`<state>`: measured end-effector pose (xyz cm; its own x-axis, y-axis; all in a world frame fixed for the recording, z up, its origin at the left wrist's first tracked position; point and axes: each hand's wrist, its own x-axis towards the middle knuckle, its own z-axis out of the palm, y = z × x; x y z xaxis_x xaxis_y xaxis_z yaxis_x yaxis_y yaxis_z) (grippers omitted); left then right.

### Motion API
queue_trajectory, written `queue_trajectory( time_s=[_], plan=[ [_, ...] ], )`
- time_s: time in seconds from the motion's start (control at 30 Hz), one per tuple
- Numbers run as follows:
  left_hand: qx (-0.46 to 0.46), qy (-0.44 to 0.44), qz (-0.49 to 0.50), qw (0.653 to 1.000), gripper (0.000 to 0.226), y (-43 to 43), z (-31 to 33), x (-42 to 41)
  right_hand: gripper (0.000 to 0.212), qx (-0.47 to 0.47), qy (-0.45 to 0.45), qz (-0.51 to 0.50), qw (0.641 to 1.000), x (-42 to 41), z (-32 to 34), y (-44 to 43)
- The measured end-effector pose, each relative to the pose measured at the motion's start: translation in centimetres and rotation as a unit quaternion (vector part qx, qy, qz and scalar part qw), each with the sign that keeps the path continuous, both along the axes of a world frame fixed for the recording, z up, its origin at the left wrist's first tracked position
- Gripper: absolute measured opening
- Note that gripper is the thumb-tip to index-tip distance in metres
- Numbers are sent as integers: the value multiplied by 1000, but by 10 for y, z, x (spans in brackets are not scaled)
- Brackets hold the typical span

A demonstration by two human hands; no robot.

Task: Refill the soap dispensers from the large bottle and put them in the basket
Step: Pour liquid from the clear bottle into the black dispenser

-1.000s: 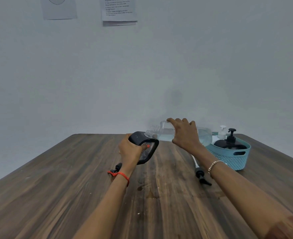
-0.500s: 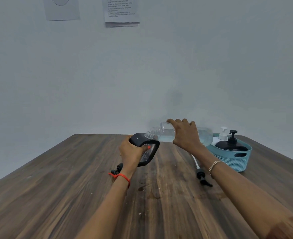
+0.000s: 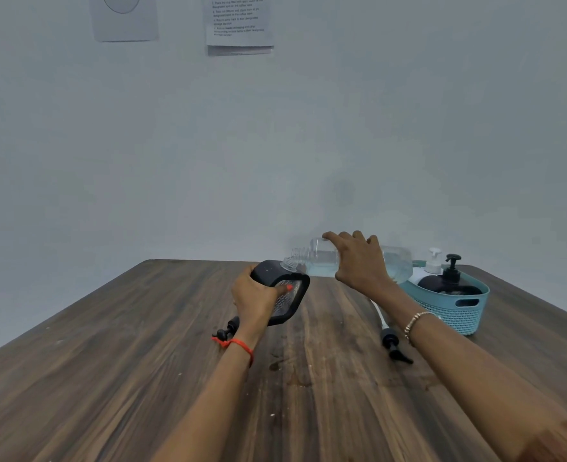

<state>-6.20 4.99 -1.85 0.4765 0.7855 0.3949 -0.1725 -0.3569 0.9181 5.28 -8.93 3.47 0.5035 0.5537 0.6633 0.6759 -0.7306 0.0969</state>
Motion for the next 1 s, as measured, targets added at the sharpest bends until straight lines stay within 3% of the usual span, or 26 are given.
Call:
queue_trajectory(
  time_s=[1.0],
  plan=[
    [-23, 6, -9, 1000, 55, -7, -2, -4, 64, -18, 2, -3, 1000, -3, 2, -3]
  ],
)
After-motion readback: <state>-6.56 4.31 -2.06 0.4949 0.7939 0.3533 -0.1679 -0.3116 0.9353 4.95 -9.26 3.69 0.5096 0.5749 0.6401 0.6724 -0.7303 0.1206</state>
